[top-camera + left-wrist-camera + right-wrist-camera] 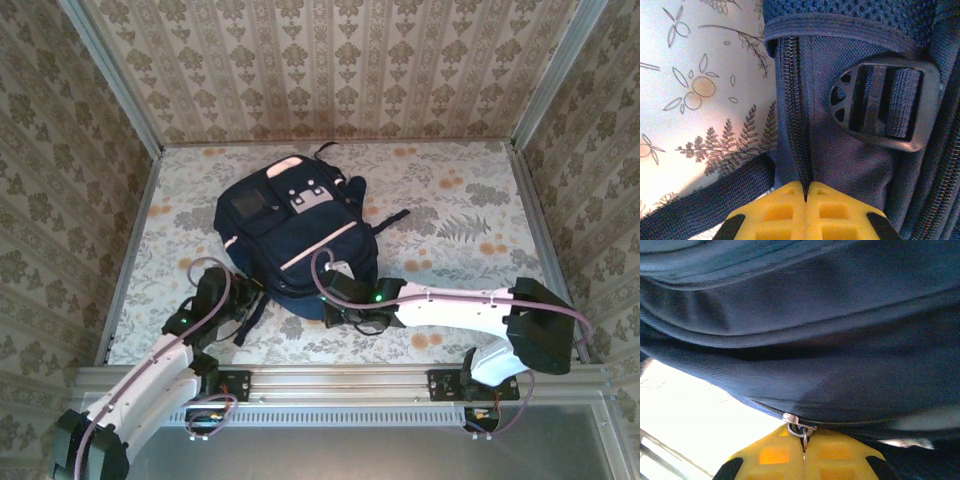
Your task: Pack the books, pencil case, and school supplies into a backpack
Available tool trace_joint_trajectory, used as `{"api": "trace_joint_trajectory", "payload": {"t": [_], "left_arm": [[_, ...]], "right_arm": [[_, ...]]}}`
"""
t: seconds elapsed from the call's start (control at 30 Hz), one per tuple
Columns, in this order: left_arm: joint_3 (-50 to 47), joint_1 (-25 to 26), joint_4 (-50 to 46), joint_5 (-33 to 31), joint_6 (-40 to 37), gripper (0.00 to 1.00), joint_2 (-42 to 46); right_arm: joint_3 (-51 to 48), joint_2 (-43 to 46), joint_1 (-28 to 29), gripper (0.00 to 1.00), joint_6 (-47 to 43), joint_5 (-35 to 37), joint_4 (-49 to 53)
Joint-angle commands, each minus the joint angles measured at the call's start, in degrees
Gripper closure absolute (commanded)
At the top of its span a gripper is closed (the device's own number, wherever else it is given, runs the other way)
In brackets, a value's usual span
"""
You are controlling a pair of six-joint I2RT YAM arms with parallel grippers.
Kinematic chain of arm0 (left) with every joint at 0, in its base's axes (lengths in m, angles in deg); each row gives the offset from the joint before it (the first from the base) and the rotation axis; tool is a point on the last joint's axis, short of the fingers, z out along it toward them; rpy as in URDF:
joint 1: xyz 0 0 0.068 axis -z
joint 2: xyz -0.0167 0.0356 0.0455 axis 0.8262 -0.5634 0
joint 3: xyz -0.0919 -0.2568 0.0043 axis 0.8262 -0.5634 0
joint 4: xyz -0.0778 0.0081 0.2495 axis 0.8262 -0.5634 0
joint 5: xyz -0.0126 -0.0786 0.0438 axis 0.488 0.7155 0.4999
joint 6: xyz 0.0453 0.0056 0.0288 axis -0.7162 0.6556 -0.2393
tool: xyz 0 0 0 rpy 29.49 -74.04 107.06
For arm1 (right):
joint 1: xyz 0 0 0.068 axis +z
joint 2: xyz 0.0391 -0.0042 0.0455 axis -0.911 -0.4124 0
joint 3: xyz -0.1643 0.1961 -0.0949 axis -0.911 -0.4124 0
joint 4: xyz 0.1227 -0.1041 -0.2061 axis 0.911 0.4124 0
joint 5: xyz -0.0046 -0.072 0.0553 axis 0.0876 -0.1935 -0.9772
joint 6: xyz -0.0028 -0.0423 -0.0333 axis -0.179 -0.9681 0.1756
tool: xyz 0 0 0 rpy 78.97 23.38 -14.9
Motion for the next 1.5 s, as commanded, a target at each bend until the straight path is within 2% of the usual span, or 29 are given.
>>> {"api": "trace_joint_trajectory", "payload": {"t": [0.0,0.13,0.2,0.3,0.37,0.47,0.57,0.7,0.83,0.93,1.07,1.23,1.37,1.47], "left_arm": [[2.30,-2.69,-1.27,-4.43,-2.98,1.00,1.35],[4.18,-3.88,-2.69,-2.90,-6.97,1.00,1.14],[5.96,-5.33,-3.60,-1.31,-9.77,1.00,0.13],[9.53,-11.39,-3.93,5.53,-15.68,0.97,-4.05],[13.98,-17.38,-5.45,12.64,-20.63,0.85,-9.80],[21.23,-20.71,-11.56,19.27,-25.37,0.56,-15.92],[24.01,-20.13,-16.89,20.00,-25.26,0.43,-12.54],[24.36,-19.08,-25.67,15.94,-23.66,0.37,-2.13],[18.60,-16.54,-29.53,15.49,-15.31,0.35,7.10],[13.07,-14.54,-29.21,15.28,-9.45,0.34,10.33],[8.11,-12.06,-23.93,13.98,-5.23,0.34,10.30],[6.63,-7.61,-18.60,10.72,-3.80,0.35,4.11],[5.91,-4.96,-15.00,8.38,-2.94,0.45,0.74],[6.34,-4.84,-15.40,6.24,-3.76,0.62,1.50]], "right_arm": [[-2.53,2.50,-3.03,1.00,-4.05,3.12,7.89],[-1.93,1.99,-3.48,1.00,-9.62,3.21,7.49],[-1.13,1.27,-3.16,1.00,-11.74,1.02,6.13],[0.35,0.40,-1.26,1.00,-11.31,-3.87,0.72],[3.40,-1.74,-0.10,1.00,-8.42,-6.67,-2.01],[8.95,-6.28,0.91,1.00,-2.58,-9.25,-5.37],[13.94,-11.11,2.04,1.00,2.37,-8.35,-6.90],[17.63,-16.63,3.35,1.00,5.92,-8.22,-9.82],[19.57,-19.98,4.40,1.00,8.25,-8.14,-12.70],[20.25,-20.94,5.02,1.00,8.81,-8.37,-14.12],[20.28,-21.21,5.42,1.00,8.86,-8.22,-13.93],[18.77,-20.43,5.42,1.00,9.17,-7.83,-14.71],[18.61,-20.41,5.49,1.00,8.60,-7.38,-14.01],[20.01,-20.78,5.49,1.00,6.93,-6.59,-9.89]]}}
